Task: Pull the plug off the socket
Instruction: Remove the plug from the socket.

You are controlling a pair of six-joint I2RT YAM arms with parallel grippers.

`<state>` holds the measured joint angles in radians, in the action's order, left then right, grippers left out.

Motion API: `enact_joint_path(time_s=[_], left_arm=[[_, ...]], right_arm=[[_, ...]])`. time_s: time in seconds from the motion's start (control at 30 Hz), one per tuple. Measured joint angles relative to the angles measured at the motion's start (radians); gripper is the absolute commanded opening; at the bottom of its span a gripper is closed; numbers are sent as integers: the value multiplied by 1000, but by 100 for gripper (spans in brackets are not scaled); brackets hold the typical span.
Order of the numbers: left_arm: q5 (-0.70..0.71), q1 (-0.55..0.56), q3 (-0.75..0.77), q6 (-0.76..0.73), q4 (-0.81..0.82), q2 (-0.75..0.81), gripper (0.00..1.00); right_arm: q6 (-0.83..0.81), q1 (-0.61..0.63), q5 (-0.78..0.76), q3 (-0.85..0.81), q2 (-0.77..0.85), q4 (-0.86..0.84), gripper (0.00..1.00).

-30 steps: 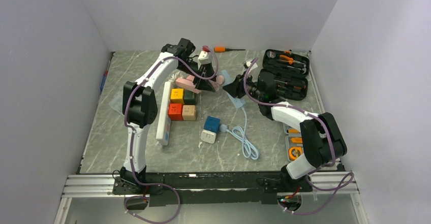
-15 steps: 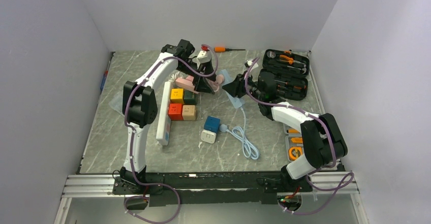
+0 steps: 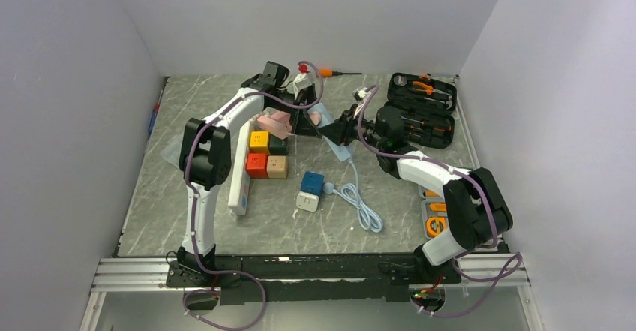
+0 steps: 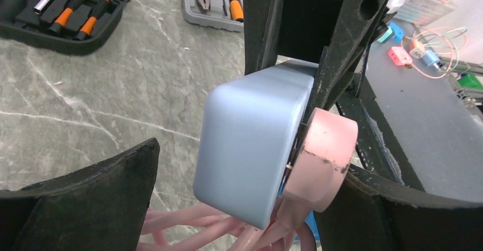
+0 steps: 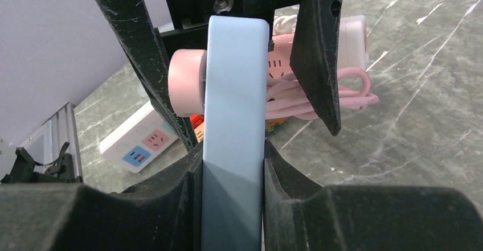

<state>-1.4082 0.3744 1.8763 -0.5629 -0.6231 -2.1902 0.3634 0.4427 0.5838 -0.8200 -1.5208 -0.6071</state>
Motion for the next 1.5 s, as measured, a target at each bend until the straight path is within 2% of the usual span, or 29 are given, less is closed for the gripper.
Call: enact_joint_path(time_s=[0.1, 0.2, 0.4, 0.57, 0.73, 0.9, 1.1, 1.2, 1.3, 1.37, 1.5], left_arm=[[-28, -4, 2, 13, 9, 0, 90], [-30, -5, 58, -92, -124, -3, 90], [-1, -10, 234, -476, -538, -16, 75], [27, -21, 264, -738, -792, -26, 74], [28, -27, 225, -845, -848, -27, 68], [18, -26, 222, -886, -869, -27, 57], [10, -21, 222, -926, -894, -27, 60], [10, -21, 222, -938, -904, -27, 57], [8, -21, 220, -945, -906, -27, 34], [-3, -23, 216, -953, -909, -25, 3], [-6, -26, 203, -982, -910, -18, 0]], right_arm=[[-1, -2, -3, 0, 3, -8, 0], [-10, 0, 2, 0, 17, -6, 0], [-32, -3, 43, 0, 60, 2, 0], [-41, -18, 79, 0, 69, 27, 0], [-39, -26, 102, 0, 69, 40, 0], [-7, -28, 117, 0, 68, 33, 0], [39, -31, 140, 0, 40, -9, 0], [48, -33, 151, 0, 29, -31, 0], [48, -34, 157, 0, 24, -39, 0], [45, -35, 158, 0, 20, -39, 0], [34, -41, 154, 0, 9, -42, 0]])
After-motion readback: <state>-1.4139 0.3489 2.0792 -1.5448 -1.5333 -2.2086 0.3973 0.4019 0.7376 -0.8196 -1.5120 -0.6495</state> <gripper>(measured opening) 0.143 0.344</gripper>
